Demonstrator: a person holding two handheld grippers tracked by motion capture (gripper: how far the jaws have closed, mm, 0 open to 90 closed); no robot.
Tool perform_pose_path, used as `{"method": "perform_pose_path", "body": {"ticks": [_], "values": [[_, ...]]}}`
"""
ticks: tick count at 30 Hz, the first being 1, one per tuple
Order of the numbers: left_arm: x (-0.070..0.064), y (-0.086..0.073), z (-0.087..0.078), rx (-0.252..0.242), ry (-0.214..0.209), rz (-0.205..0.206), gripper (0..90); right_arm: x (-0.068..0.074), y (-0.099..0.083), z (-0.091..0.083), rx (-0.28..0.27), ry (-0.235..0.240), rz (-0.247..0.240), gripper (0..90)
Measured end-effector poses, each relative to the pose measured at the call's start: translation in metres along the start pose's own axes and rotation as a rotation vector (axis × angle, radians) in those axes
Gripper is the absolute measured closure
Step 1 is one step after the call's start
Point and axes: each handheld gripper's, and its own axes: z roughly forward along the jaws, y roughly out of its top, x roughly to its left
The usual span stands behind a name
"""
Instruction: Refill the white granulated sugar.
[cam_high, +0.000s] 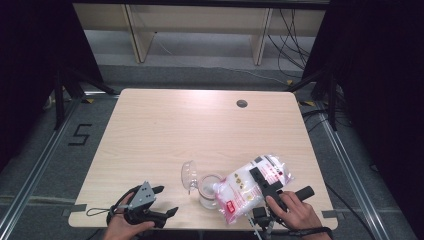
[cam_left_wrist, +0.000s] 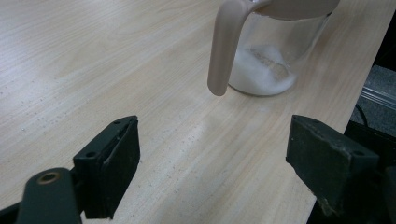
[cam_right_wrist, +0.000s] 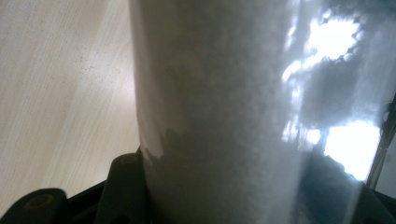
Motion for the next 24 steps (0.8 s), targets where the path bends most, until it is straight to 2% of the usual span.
{"method": "perform_pose_path", "body": {"ticks": [3, 4, 10, 13, 15, 21, 22, 24], "values": [[0.0, 0.0, 0.0, -0.001, 0.0, -0.001, 17.3, -0.0002, -0.0001, 0.0001, -0.001, 0.0, -0.001, 52.3], [0.0, 0.0, -0.0001, -0.001, 0.0, 0.0, 17.3, -0.0019, 0.0001, 0.0011, -0.015, -0.007, -0.023, 52.3], [-0.0001, -0.0001, 0.0002, -0.003, -0.001, -0.004, 17.3, -0.0014, -0.0003, 0.0015, -0.021, -0.015, -0.02, 52.4], [0.0008, 0.0, -0.0005, 0.008, 0.001, 0.008, 17.3, -0.0019, 0.0, 0.0011, -0.015, -0.006, -0.021, 52.4], [0.0009, 0.0001, -0.0005, 0.009, 0.0, 0.009, 17.3, 0.0, 0.0, -0.0002, 0.001, 0.001, 0.003, 52.5], [0.001, 0.0, -0.0004, 0.011, -0.001, 0.009, 17.3, -0.0021, 0.0001, 0.001, -0.015, -0.006, -0.022, 52.5], [0.001, 0.0001, -0.0004, 0.011, -0.001, 0.009, 17.3, -0.0004, -0.0001, 0.0, -0.001, 0.001, -0.001, 52.5], [0.0009, 0.0001, -0.0005, 0.01, -0.001, 0.008, 17.3, -0.0006, -0.0001, 0.0001, -0.003, 0.001, -0.003, 52.5]]}}
